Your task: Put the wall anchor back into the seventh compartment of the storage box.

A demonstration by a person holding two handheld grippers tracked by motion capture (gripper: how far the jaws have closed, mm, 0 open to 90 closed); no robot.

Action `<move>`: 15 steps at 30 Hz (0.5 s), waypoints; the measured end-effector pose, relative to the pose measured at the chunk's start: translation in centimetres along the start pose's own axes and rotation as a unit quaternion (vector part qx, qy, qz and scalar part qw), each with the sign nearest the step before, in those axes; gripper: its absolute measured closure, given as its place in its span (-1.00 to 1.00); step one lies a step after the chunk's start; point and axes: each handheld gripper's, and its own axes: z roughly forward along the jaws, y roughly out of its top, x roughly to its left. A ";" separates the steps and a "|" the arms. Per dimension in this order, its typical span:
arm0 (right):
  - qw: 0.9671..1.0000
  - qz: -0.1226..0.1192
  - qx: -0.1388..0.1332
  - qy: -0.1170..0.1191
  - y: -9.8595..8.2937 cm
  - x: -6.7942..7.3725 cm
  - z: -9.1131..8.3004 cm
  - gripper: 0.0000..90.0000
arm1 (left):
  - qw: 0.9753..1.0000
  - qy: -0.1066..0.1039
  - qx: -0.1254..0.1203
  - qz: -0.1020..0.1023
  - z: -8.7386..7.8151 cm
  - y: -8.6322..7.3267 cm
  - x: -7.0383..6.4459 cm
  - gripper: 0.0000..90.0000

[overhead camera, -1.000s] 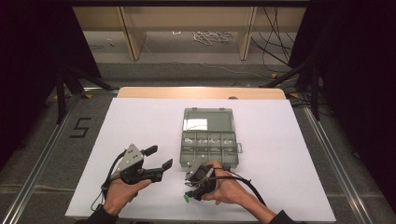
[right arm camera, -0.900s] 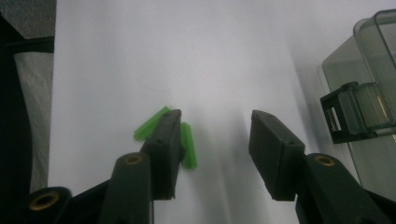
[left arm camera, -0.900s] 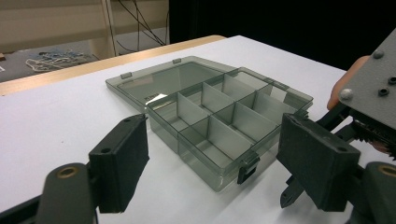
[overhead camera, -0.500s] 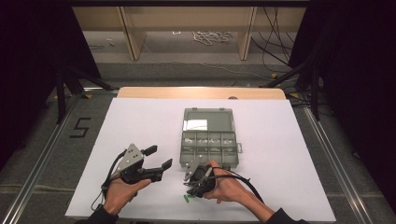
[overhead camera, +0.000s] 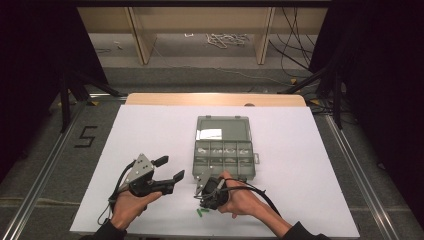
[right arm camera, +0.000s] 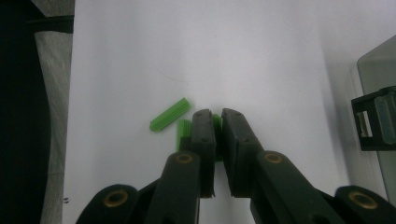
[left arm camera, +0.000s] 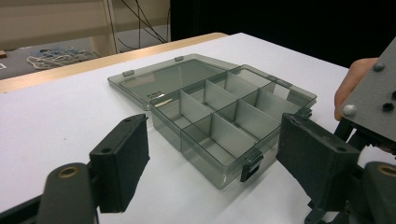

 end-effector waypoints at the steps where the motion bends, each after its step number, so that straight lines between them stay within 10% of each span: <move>1: 1.000 -0.002 0.002 -0.002 0.0 0.0 0.0 0.88 | 1.000 0.000 0.000 0.000 0.0 0.0 0.0 -0.46; 15: 1.000 0.000 0.000 -0.019 0.3 -0.3 -1.2 0.89 | 1.000 0.002 -0.002 -0.004 0.0 0.0 0.0 -0.45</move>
